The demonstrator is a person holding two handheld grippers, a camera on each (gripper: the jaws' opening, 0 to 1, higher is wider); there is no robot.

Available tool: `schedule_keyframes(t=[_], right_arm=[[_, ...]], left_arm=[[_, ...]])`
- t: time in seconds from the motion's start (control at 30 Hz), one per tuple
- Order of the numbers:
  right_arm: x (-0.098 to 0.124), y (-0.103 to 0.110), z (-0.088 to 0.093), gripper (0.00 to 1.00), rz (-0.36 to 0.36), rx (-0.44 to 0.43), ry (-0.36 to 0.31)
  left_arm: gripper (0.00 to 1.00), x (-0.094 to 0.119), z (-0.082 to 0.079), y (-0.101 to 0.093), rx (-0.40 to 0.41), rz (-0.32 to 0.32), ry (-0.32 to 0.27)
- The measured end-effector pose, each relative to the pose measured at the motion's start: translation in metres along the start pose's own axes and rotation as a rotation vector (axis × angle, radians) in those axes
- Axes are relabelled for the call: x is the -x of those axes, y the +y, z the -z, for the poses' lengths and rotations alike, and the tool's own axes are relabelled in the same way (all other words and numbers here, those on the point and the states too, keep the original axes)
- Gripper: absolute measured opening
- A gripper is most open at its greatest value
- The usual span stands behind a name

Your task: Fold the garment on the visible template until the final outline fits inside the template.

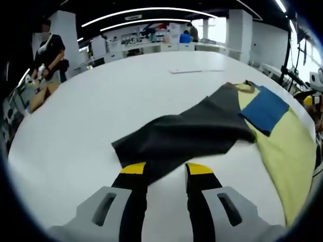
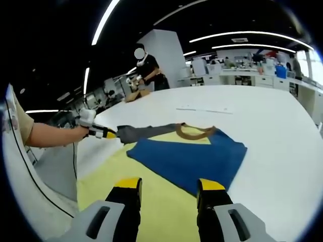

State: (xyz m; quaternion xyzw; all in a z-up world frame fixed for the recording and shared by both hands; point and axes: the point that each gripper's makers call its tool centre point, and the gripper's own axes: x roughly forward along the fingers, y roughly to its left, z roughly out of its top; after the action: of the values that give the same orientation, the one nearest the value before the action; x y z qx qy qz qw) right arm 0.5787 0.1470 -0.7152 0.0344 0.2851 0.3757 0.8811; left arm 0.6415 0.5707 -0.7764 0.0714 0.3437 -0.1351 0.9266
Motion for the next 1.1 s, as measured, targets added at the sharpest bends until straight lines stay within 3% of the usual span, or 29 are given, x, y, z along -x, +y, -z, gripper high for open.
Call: schedule_keyframes(t=[0.47, 0.67, 1.1], right_arm=[[0.002, -0.009, 0.0, 0.39, 0.013, -0.007, 0.002], [-0.001, -0.007, -0.001, 0.39, 0.004, -0.006, 0.003], [0.0, -0.005, -0.001, 0.4, 0.004, -0.002, 0.006]], left_arm=[[0.18, -0.009, -0.001, -0.009, -0.013, 0.03, 0.027], [0.0, -0.003, 0.001, -0.009, -0.009, 0.037, 0.042], [0.0, 0.01, 0.009, 0.005, -0.017, 0.015, 0.075]])
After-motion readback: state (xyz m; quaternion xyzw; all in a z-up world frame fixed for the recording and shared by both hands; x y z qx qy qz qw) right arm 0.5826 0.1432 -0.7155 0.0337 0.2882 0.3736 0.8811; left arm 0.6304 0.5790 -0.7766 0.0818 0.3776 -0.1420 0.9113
